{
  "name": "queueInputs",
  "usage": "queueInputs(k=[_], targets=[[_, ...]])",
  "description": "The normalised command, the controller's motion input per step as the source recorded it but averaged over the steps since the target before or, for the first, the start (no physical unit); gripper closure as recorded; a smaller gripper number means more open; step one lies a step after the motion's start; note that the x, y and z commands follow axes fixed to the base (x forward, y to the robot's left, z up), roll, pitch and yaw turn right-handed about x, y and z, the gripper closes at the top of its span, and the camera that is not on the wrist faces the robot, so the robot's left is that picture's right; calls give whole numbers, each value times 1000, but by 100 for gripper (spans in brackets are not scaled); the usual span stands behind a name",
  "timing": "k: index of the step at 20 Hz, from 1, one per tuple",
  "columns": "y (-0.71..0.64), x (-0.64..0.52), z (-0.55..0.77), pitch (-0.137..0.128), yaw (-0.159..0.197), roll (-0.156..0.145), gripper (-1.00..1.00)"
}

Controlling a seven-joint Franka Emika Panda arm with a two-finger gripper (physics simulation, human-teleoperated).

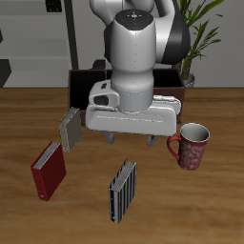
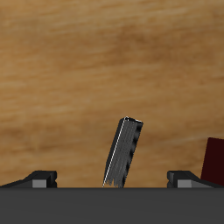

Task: Place the striped book into the back desk caddy's left compartment

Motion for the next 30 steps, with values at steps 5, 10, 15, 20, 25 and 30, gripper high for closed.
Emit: queueInputs(k=[5, 10, 15, 20, 25, 30], targets=[[-107, 166, -203, -26, -8, -24, -100], [-162, 37, -275, -20, -55, -9, -100], [-79, -15, -234, -9, -12, 1, -100], [-47, -82, -203, -41, -37, 22, -100], [-82, -89, -228, -21, -10, -2, -100], [-62, -43, -157, -2, -26, -14, -100]])
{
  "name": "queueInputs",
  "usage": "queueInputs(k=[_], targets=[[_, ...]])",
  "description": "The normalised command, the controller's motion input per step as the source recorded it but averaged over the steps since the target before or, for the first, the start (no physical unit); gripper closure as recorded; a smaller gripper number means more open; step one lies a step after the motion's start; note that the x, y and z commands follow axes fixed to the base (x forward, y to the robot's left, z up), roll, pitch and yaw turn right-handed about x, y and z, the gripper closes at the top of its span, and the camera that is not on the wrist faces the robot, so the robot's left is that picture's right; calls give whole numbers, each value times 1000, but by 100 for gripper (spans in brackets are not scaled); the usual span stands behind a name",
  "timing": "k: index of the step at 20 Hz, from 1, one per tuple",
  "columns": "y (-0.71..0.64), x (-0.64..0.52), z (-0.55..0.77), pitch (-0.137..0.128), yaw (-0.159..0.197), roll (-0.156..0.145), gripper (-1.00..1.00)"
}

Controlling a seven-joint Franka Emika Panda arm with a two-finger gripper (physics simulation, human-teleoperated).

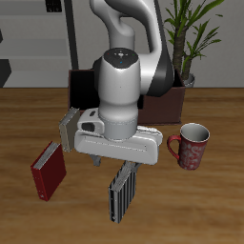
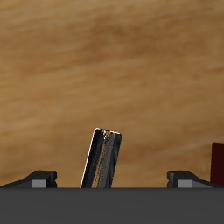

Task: Place the striped book into the back desk caddy's left compartment

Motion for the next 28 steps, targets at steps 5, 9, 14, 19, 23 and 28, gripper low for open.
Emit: queueInputs(k=[5, 9, 14, 19, 23, 28], targets=[[-67, 60, -339, 32, -5, -28, -100], [51, 88, -184, 14, -14, -11, -100], [91, 12, -3, 2, -39, 2, -100], [78, 12, -144, 12, -15, 10, -100], [10, 60, -285, 44, -27, -1, -100], [100, -1, -257, 31, 17, 5, -100]])
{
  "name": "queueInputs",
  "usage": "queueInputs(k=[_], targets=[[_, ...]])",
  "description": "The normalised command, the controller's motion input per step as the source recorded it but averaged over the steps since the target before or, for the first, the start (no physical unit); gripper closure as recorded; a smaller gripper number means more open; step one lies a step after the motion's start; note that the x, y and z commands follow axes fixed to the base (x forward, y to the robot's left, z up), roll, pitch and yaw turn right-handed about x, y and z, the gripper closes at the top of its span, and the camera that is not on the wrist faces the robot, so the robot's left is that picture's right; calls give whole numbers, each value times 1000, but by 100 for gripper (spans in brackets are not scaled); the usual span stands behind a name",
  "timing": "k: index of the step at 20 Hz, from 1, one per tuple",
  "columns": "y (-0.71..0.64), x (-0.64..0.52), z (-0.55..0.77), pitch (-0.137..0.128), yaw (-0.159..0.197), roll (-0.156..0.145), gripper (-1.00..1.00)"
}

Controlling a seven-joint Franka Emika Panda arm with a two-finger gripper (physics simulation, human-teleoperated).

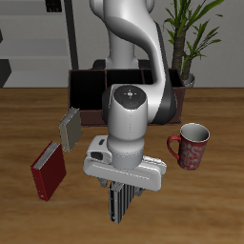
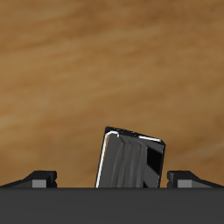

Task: Place the striped book into the back desk caddy's left compartment

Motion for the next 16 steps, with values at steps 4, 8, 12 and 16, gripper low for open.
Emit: queueInputs(k=[4, 8, 12, 16], targets=[[16, 3, -120, 20, -20, 15, 100], [-74, -6, 68, -6, 3, -15, 100], [-88, -80, 217, -24, 16, -7, 100], [-58, -157, 412, -46, 30, 2, 100]])
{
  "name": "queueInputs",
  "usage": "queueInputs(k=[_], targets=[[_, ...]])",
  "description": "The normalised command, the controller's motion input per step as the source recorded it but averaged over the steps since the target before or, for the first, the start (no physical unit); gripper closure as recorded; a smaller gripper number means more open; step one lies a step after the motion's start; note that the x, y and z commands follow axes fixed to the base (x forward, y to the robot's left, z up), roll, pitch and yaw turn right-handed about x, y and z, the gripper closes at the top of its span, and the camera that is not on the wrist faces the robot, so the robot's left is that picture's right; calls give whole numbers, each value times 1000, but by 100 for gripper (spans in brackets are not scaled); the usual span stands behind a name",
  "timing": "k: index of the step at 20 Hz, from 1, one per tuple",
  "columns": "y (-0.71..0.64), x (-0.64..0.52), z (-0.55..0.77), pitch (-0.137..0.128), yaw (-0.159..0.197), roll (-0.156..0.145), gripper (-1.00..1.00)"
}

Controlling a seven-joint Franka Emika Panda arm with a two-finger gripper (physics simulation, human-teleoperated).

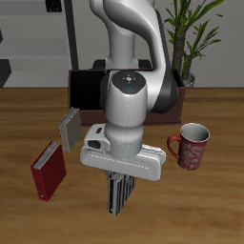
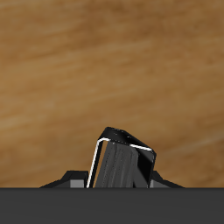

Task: Place the striped book into the back desk caddy's left compartment

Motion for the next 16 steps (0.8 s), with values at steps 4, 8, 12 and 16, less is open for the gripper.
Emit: queueInputs(k=[4, 8, 12, 16], targets=[[-68, -222, 448, 11, 37, -8, 100], [-72, -319, 394, -2, 98, 6, 100], [-236, -457, 666, -49, -5, -10, 100], [-128, -574, 620, -7, 6, 4, 100]])
